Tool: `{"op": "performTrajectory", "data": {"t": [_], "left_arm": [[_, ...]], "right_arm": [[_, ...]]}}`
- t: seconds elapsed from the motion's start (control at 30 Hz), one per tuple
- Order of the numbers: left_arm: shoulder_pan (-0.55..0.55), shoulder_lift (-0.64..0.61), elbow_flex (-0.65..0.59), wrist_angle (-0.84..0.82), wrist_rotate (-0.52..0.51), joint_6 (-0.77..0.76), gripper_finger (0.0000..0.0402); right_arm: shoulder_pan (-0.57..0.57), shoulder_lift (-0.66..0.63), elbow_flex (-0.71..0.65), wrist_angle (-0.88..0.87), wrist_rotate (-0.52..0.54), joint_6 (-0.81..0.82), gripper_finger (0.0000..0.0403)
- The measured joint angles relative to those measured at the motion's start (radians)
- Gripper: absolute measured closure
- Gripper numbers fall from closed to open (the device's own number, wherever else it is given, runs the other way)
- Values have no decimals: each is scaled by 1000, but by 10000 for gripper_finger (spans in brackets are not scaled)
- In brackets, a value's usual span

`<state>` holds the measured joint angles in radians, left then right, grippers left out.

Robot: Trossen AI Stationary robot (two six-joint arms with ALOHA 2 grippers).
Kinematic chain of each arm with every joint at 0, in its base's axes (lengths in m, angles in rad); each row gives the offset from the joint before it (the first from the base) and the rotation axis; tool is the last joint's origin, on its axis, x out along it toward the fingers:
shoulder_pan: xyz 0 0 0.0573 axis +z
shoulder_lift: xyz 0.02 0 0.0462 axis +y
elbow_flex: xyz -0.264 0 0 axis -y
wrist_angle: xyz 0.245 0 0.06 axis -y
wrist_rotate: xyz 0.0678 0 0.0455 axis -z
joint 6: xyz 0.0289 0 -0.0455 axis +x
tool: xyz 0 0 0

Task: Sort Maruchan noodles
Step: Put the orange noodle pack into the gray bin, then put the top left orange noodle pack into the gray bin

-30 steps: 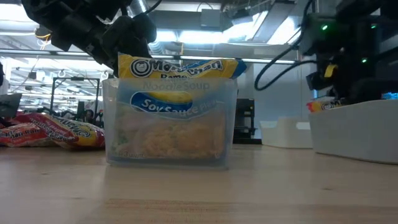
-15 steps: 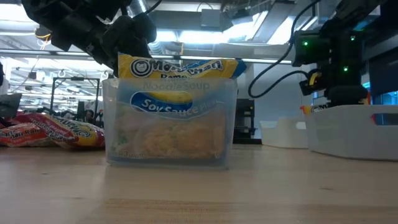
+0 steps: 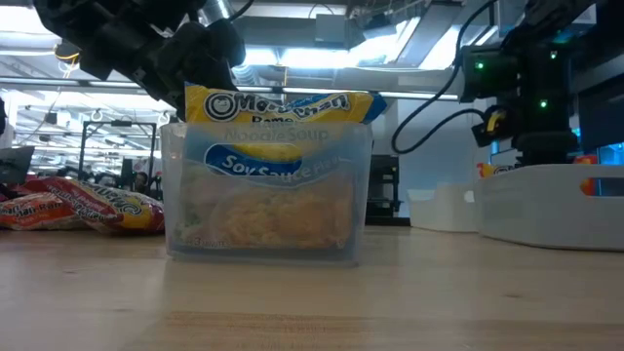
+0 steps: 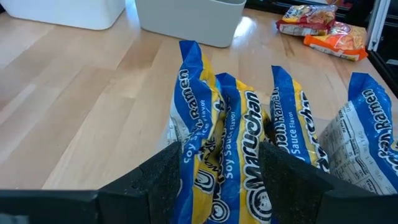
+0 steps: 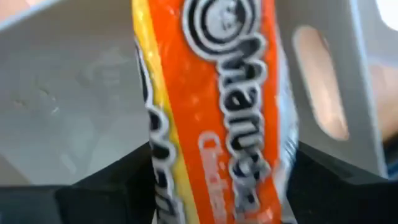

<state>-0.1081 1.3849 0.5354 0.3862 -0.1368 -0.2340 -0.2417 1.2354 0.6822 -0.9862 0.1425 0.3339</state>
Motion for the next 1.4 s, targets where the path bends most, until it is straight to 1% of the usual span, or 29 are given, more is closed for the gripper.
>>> {"op": "performTrajectory", "data": {"t": [0.07, 0.17, 0.3, 0.43, 0.57, 0.67, 0.73, 1.0, 1.07, 1.2, 1.3, 1.4], "left_arm": [[0, 0, 0, 0, 0, 0, 195], [0, 0, 0, 0, 0, 0, 195], [0, 0, 0, 0, 0, 0, 195], [0, 0, 0, 0, 0, 0, 195], [0, 0, 0, 0, 0, 0, 195], [0, 0, 0, 0, 0, 0, 195], [0, 0, 0, 0, 0, 0, 195], [0, 0, 0, 0, 0, 0, 195], [0, 0, 0, 0, 0, 0, 195], [-5, 0, 0, 0, 0, 0, 195], [-12, 0, 0, 3, 0, 1, 195], [-13, 0, 0, 11, 0, 1, 195]], "right_arm": [[0, 0, 28, -46, 13, 0, 129], [0, 0, 71, -100, 77, -18, 136], [0, 0, 90, -111, 156, -66, 146], [0, 0, 90, -111, 207, -103, 153], [0, 0, 90, -112, 187, -107, 159], [0, 0, 99, -125, 145, -108, 159], [0, 0, 127, -143, 126, -104, 160], [0, -5, 249, -239, 114, -80, 160], [0, -10, 262, -246, 76, -69, 160], [53, -10, 275, -243, -29, 4, 160], [119, -10, 276, -244, -49, 79, 160], [187, -10, 276, -240, -45, 140, 160]]}}
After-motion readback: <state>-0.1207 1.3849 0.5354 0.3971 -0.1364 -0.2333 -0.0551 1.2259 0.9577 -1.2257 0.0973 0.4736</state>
